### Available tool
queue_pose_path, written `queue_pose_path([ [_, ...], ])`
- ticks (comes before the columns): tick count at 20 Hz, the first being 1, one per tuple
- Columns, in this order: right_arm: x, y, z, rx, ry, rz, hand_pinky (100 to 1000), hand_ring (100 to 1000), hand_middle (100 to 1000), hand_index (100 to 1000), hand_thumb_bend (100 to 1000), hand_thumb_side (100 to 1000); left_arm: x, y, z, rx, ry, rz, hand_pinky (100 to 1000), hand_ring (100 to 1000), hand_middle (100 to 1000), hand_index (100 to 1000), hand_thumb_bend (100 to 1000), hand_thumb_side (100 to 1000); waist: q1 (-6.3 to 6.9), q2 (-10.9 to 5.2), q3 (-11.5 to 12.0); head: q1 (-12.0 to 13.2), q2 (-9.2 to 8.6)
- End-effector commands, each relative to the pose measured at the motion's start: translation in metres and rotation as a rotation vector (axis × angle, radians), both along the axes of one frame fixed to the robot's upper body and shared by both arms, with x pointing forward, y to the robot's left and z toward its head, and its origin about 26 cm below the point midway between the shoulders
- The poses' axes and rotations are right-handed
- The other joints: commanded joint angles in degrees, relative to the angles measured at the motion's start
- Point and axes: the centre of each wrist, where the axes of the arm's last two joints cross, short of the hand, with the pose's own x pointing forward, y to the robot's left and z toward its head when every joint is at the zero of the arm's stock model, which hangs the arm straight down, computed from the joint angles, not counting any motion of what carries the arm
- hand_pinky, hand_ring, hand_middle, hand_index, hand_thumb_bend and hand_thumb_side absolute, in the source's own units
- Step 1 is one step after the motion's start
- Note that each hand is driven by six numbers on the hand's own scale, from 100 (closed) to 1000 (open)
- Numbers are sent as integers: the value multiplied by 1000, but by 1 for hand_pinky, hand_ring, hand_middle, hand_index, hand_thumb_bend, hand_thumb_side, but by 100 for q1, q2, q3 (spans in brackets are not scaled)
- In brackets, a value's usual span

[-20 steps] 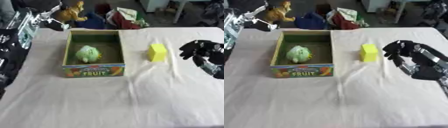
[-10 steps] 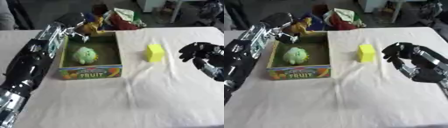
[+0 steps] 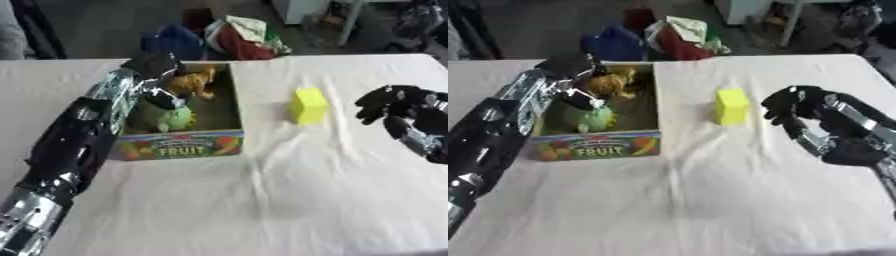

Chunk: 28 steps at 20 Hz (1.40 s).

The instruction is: Pick up objects on the table and place them in the box.

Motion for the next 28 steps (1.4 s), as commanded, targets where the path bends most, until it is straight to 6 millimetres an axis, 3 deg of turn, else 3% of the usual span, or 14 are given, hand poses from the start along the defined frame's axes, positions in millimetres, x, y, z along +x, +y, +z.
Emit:
queue_pose_path([
  [1, 1, -3, 9, -9, -25, -1, 686, 736, 760, 765, 100, 523, 1, 8, 25, -5, -11, 6, 697, 636, 640, 765, 560, 602, -17, -77, 20, -6, -62],
  [4, 1, -5, 10, -10, -28, -6, 687, 737, 761, 766, 100, 518, -2, 14, 41, -51, -43, 8, 698, 638, 652, 776, 616, 649, -15, -83, 56, -17, -73],
  [5, 1, -6, 11, -11, -31, -9, 687, 737, 761, 767, 100, 538, -4, 17, 47, -79, -63, 3, 693, 626, 643, 772, 529, 703, -15, -85, 73, -22, -78],
  [6, 1, -8, 13, -14, -36, -13, 688, 737, 762, 767, 100, 511, -7, 21, 55, -110, -92, -7, 692, 623, 640, 770, 603, 645, -14, -88, 99, -35, -80],
  [12, 1, -22, 33, -55, -105, -47, 695, 743, 767, 775, 109, 472, -39, 44, 103, -324, -269, -89, 670, 581, 598, 750, 546, 639, -3, -120, 293, -161, -50],
  [15, 1, -30, 46, -90, -148, -64, 698, 746, 770, 779, 137, 460, -63, 58, 113, -454, -318, -114, 662, 567, 587, 747, 516, 629, -3, -135, 414, -245, -56],
  [21, 4, -46, 72, -182, -218, -93, 711, 760, 782, 790, 222, 438, -109, 74, 104, -738, -329, -175, 645, 541, 564, 740, 437, 607, -14, -154, 658, -406, -47],
  [26, 14, -62, 82, -343, -228, -92, 777, 827, 837, 840, 482, 298, -134, 77, 86, -909, -325, -181, 632, 523, 545, 732, 411, 614, -31, -155, 799, -526, -16],
  [28, 21, -69, 83, -394, -226, -98, 800, 854, 859, 860, 517, 312, -140, 78, 79, -947, -320, -173, 631, 521, 544, 732, 407, 619, -34, -156, 839, -561, -10],
])
